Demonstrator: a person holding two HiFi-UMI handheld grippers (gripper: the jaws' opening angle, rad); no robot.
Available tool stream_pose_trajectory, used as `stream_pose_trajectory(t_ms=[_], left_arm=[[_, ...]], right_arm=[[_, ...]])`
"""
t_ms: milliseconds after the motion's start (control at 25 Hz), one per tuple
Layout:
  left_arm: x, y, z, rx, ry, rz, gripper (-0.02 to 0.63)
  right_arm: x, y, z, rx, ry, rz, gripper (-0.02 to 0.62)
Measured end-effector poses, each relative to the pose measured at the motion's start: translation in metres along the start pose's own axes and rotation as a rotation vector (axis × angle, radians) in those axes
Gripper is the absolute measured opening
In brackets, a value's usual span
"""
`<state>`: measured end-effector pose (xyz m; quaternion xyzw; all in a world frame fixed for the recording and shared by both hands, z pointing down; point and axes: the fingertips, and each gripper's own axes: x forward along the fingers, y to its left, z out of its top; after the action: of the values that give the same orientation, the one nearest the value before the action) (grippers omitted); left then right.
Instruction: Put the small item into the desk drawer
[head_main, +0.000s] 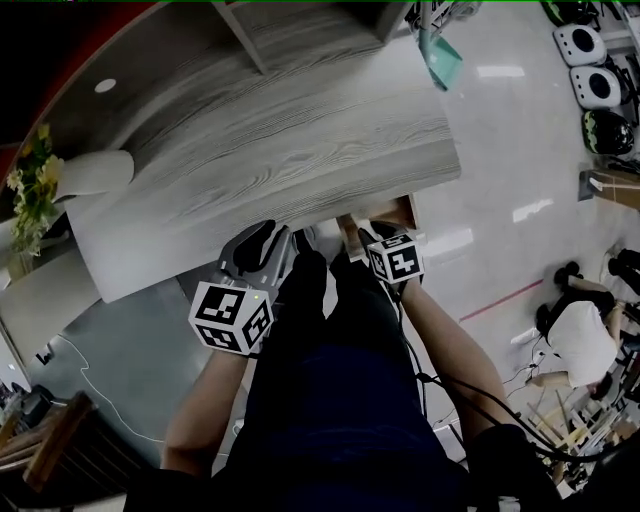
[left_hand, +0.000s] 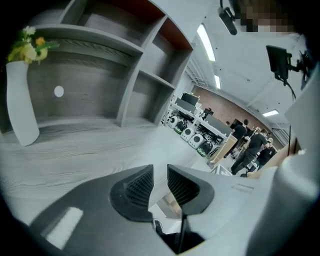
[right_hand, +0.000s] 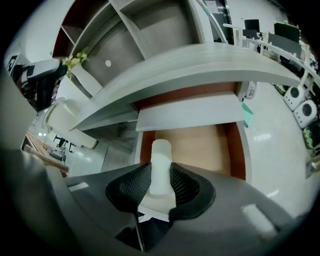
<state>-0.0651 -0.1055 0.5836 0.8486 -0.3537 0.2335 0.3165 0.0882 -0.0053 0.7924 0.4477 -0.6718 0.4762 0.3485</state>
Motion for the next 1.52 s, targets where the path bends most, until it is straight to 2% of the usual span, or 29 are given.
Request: stream_pose_trajectory(t_ms=[360, 640, 960, 1160, 1520], left_arm=[[-0.001, 0.017, -0.005, -0.038, -0.003, 0.012, 0.084], [0.003, 0.022, -0.006, -0.050, -0.006, 0.013, 0.084], [0.003, 0.013, 0.008, -0.028, -0.030, 0.004, 0.084], [0.000, 0.002, 0.019, -0.010, -0.054, -0.007, 0.084], [-0.008, -0.018, 0.045, 0.007, -0.108, -0.019, 0.084]], right_arm=[[0.025, 0.020, 0.004, -0.061, 0.065, 0.048, 0.135], [0.021, 0.022, 0.006, -0.068, 0.055, 0.045, 0.140], [0.001, 0.024, 0.016, -0.074, 0.015, 0.043, 0.138], [-0.023, 0.030, 0.027, -0.113, -0.044, 0.043, 0.127], [-0.093, 0.054, 0.083, -0.127, -0.260, 0.070, 0.092]])
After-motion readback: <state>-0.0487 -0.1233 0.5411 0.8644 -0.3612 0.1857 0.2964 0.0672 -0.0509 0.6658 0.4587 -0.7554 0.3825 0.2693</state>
